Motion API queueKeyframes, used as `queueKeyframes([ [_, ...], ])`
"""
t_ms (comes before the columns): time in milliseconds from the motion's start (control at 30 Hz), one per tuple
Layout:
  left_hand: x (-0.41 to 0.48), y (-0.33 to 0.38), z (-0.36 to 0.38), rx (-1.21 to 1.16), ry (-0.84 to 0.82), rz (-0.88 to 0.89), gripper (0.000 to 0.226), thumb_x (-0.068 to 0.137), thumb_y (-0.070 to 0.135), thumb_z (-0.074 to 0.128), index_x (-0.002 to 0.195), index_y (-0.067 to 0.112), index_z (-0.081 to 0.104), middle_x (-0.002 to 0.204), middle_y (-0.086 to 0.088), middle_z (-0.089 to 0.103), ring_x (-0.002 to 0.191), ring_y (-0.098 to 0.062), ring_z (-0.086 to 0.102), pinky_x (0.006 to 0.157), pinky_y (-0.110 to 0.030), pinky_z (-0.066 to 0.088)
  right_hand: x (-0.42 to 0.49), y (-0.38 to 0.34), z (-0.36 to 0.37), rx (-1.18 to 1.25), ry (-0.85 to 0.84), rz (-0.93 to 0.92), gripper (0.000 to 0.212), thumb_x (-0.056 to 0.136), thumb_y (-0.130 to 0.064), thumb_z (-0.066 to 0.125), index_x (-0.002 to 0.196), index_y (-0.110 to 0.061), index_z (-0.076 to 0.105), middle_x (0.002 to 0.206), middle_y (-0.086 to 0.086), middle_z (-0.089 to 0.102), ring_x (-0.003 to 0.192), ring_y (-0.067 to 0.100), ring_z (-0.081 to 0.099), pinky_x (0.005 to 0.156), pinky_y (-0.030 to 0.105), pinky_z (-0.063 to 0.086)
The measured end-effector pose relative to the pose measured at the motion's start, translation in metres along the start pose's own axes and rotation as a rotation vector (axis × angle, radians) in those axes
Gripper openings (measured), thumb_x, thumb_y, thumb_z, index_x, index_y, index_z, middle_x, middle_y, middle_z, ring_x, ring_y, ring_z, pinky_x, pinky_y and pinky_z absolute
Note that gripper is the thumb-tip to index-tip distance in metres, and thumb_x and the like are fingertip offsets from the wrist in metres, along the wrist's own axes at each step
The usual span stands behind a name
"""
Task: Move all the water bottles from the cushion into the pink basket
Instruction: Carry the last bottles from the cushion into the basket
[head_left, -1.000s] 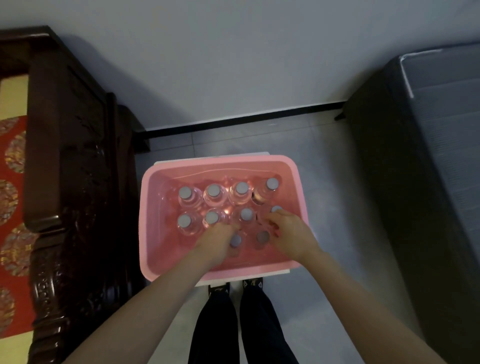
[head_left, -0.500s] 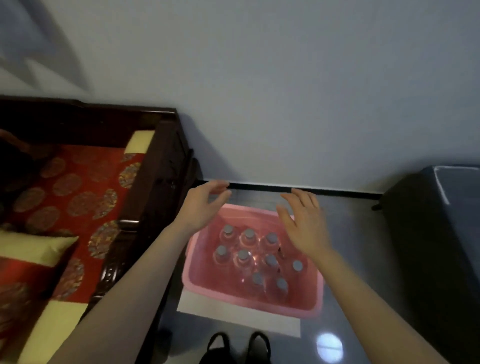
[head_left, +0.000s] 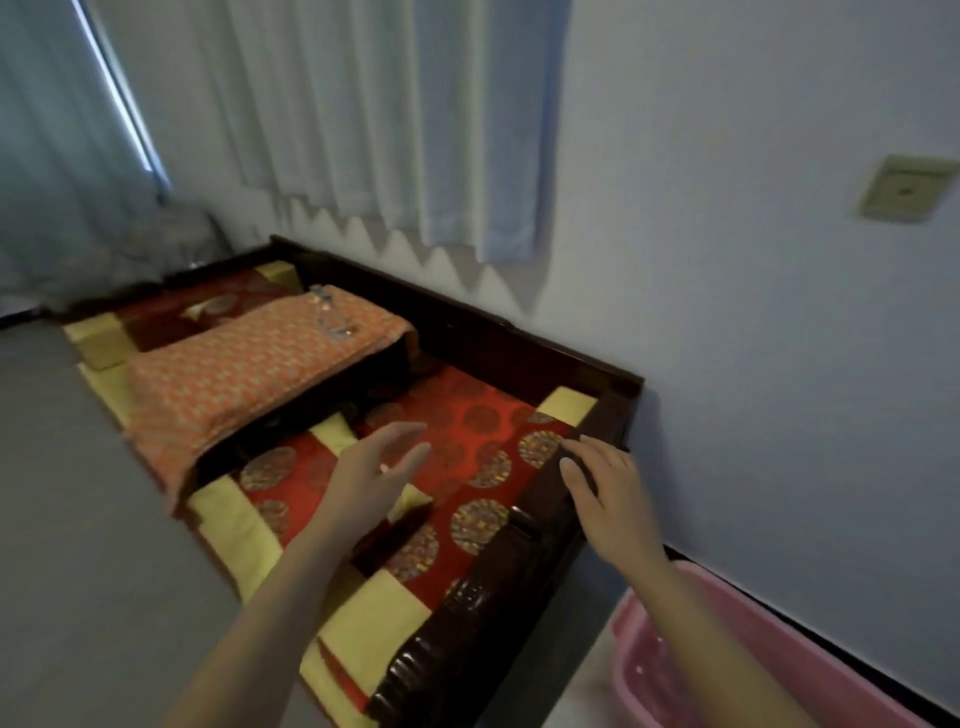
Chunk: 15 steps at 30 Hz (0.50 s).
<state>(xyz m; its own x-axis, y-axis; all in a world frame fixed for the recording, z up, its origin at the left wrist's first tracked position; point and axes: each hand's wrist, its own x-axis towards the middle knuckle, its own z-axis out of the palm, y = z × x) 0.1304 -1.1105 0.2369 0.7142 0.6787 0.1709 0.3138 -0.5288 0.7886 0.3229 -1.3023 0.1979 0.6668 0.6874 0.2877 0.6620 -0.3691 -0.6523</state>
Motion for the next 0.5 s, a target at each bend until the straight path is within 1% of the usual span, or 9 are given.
queueKeyframes([
  [67, -0.017, -0.030, -0.055, -0.205, 0.095, -0.128, 0.022, 0.089, 0.049, 0.058, 0.109, 0.043, 0.065, 0.111, 0.022, 0.066, 0.100, 0.006, 0.061, 0.084, -0.021, 0.046, 0.012, -0.048, 0.038, 0.125, -0.026, 0.007, 0.037, 0.099, -0.044, 0.039, 0.128, -0.030, 0.056, 0.133, -0.009, 0.052, 0.128, 0.012, 0.040, 0.101, 0.027, 0.032],
  [133, -0.029, -0.054, -0.101, -0.369, 0.177, -0.239, 0.018, 0.085, 0.049, 0.062, 0.102, 0.044, 0.068, 0.105, 0.014, 0.071, 0.097, 0.000, 0.066, 0.084, -0.028, 0.050, 0.023, -0.086, 0.072, 0.222, -0.060, 0.018, 0.034, 0.097, -0.043, 0.043, 0.126, -0.032, 0.056, 0.130, -0.010, 0.053, 0.125, 0.012, 0.044, 0.099, 0.030, 0.037],
  [167, -0.036, -0.070, -0.127, -0.412, 0.216, -0.280, 0.018, 0.084, 0.047, 0.065, 0.102, 0.043, 0.068, 0.103, 0.012, 0.072, 0.097, -0.004, 0.067, 0.082, -0.029, 0.051, 0.028, -0.109, 0.092, 0.242, -0.085, 0.004, 0.032, 0.097, -0.042, 0.046, 0.125, -0.032, 0.056, 0.129, -0.010, 0.053, 0.124, 0.012, 0.044, 0.099, 0.031, 0.038],
  [233, -0.048, -0.102, -0.171, -0.442, 0.274, -0.328, 0.020, 0.084, 0.038, 0.068, 0.105, 0.035, 0.067, 0.100, 0.007, 0.074, 0.098, -0.011, 0.068, 0.077, -0.027, 0.050, 0.036, -0.146, 0.128, 0.260, -0.131, -0.025, 0.031, 0.095, -0.039, 0.052, 0.124, -0.032, 0.057, 0.126, -0.011, 0.053, 0.123, 0.011, 0.045, 0.102, 0.036, 0.040],
  [333, -0.072, -0.148, -0.222, -0.463, 0.319, -0.403, 0.022, 0.085, 0.024, 0.070, 0.107, 0.024, 0.066, 0.105, -0.003, 0.072, 0.098, -0.019, 0.066, 0.082, -0.034, 0.051, 0.041, -0.190, 0.178, 0.291, -0.216, -0.020, 0.028, 0.091, -0.034, 0.058, 0.119, -0.034, 0.059, 0.120, -0.013, 0.051, 0.119, 0.012, 0.045, 0.099, 0.036, 0.040],
  [367, -0.081, -0.163, -0.238, -0.456, 0.324, -0.424, 0.023, 0.085, 0.020, 0.070, 0.107, 0.023, 0.065, 0.105, -0.004, 0.072, 0.094, -0.018, 0.066, 0.080, -0.033, 0.051, 0.040, -0.204, 0.196, 0.310, -0.252, -0.011, 0.027, 0.091, -0.032, 0.059, 0.117, -0.035, 0.060, 0.119, -0.012, 0.052, 0.119, 0.012, 0.046, 0.096, 0.034, 0.040],
  [433, -0.092, -0.193, -0.270, -0.437, 0.346, -0.455, 0.026, 0.084, 0.013, 0.070, 0.109, 0.018, 0.064, 0.103, -0.005, 0.072, 0.085, -0.012, 0.065, 0.072, -0.024, 0.049, 0.042, -0.230, 0.233, 0.342, -0.330, -0.011, 0.025, 0.089, -0.029, 0.061, 0.113, -0.037, 0.060, 0.119, -0.010, 0.054, 0.117, 0.011, 0.047, 0.090, 0.031, 0.039],
  [500, -0.096, -0.215, -0.293, -0.429, 0.375, -0.475, 0.029, 0.083, 0.008, 0.070, 0.110, 0.015, 0.063, 0.100, -0.004, 0.071, 0.082, -0.010, 0.064, 0.069, -0.022, 0.048, 0.048, -0.247, 0.261, 0.346, -0.387, 0.001, 0.025, 0.089, -0.029, 0.062, 0.112, -0.037, 0.060, 0.119, -0.010, 0.054, 0.115, 0.008, 0.047, 0.088, 0.029, 0.037],
])
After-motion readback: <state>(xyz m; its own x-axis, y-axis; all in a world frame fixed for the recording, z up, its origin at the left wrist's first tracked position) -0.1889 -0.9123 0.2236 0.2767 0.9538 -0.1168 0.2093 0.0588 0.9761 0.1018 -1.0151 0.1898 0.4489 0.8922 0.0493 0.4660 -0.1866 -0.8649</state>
